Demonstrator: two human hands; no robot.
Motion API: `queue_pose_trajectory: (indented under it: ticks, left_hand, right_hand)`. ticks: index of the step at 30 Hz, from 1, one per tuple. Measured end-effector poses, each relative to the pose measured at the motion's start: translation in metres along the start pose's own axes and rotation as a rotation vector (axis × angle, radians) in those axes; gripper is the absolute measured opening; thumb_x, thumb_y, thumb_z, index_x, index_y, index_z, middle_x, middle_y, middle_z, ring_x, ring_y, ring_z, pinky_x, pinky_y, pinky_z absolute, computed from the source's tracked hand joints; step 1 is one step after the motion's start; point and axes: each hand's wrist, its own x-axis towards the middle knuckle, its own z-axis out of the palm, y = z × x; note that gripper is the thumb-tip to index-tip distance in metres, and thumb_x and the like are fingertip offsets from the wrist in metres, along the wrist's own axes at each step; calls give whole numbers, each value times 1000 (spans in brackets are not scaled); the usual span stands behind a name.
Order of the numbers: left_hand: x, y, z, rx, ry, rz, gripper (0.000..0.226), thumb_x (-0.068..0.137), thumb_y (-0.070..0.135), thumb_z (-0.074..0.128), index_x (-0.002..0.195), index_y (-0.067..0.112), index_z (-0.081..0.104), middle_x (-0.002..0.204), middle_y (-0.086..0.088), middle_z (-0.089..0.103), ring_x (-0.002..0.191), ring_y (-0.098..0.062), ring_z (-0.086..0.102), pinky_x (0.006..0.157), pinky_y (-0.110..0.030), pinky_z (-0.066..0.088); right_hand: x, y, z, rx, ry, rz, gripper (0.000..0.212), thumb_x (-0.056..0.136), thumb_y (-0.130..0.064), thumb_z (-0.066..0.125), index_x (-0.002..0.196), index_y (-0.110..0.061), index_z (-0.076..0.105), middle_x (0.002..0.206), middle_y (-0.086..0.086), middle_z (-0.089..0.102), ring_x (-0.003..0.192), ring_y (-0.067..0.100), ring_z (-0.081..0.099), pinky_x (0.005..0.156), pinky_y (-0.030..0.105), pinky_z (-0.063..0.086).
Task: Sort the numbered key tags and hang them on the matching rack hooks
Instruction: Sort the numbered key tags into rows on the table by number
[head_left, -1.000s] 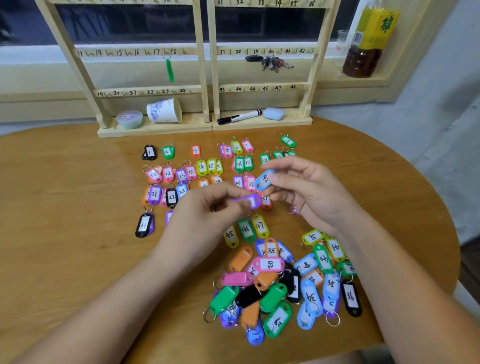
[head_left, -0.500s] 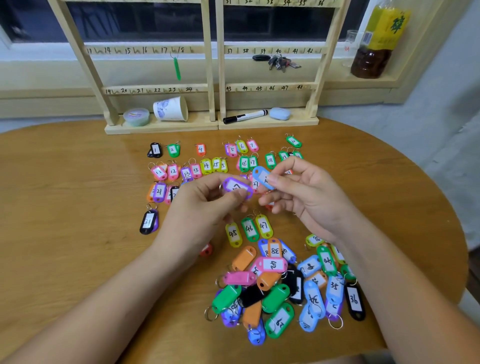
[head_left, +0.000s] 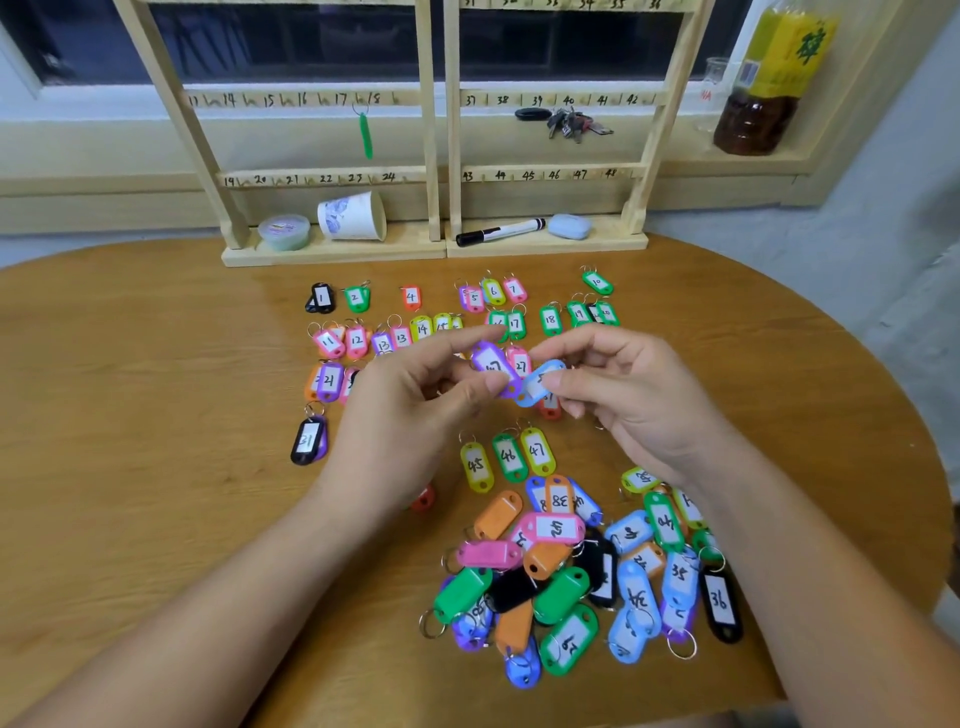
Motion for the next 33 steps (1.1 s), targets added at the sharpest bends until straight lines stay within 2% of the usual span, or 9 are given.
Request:
queue_pose_trajectory:
  ticks: [4,6,12,16,20,24,28,30,33]
  left_hand:
    - [0,0,0,-6,1,-9,45,93,24,82,134,30,65,80,0,78,76,-16,73,77,-34,58]
    - [0,1,0,-1,-9,-12,37,92,25,82,125,30,66,81,1,79,76,-19,72,77,-42,59]
    - [0,0,0,50,-26,-25,27,94,25,81,118,33,74,80,3,79,76,-28,70,72,-42,55]
    - [6,0,-12,57,-12,-56,22,95,26,80,115,32,76,78,0,79,69,-21,71,66,-34,55]
    - [8,-3,-34,19,24,-87,19,93,26,81,112,27,77,79,-4,80,65,-9,66,63,-20,50]
    - [2,-11,-53,9,67,-123,17,91,27,83,108,27,80,82,-10,79,72,-13,69,70,-29,52]
    - [-5,-15,-66,20,81,-146,15,92,21,82,107,21,80,84,-20,77,55,-3,55,52,-13,41]
    - [-8,-19,-73,-5,82,-167,15,92,21,82,107,20,80,84,-19,76,58,-8,57,54,-19,43]
    - [-14,-25,-83,-44,98,-191,15,92,22,82,107,22,80,82,-12,78,71,-25,62,66,-38,45]
  right_hand:
    - [1,-1,0,35,12,15,27,88,10,72,112,-1,71,88,2,74,76,13,64,67,21,53]
    - [1,0,-1,27,35,8,21,88,8,73,105,-4,71,88,4,74,79,15,64,71,23,55]
    - [1,3,-4,-17,60,-11,17,89,-7,76,106,-7,77,91,13,71,79,27,67,76,36,61]
    - [3,5,-3,-170,64,-42,17,95,-2,74,109,-10,79,87,12,74,69,24,66,66,28,58]
    - [8,3,10,-257,-3,9,24,91,-2,80,111,0,69,85,14,74,70,19,71,66,29,58]
    - [15,-3,37,-351,-122,43,18,87,-2,84,98,0,69,80,17,75,69,21,73,65,27,60]
    - [23,-2,66,-456,-248,84,16,86,-3,86,92,-1,72,74,12,74,66,18,70,65,31,60]
    - [27,2,79,-505,-277,103,16,85,-5,87,88,-6,72,73,9,74,65,15,68,67,36,58]
    - [32,9,98,-625,-319,120,24,86,-15,88,81,-23,66,65,-8,71,60,12,60,64,34,50]
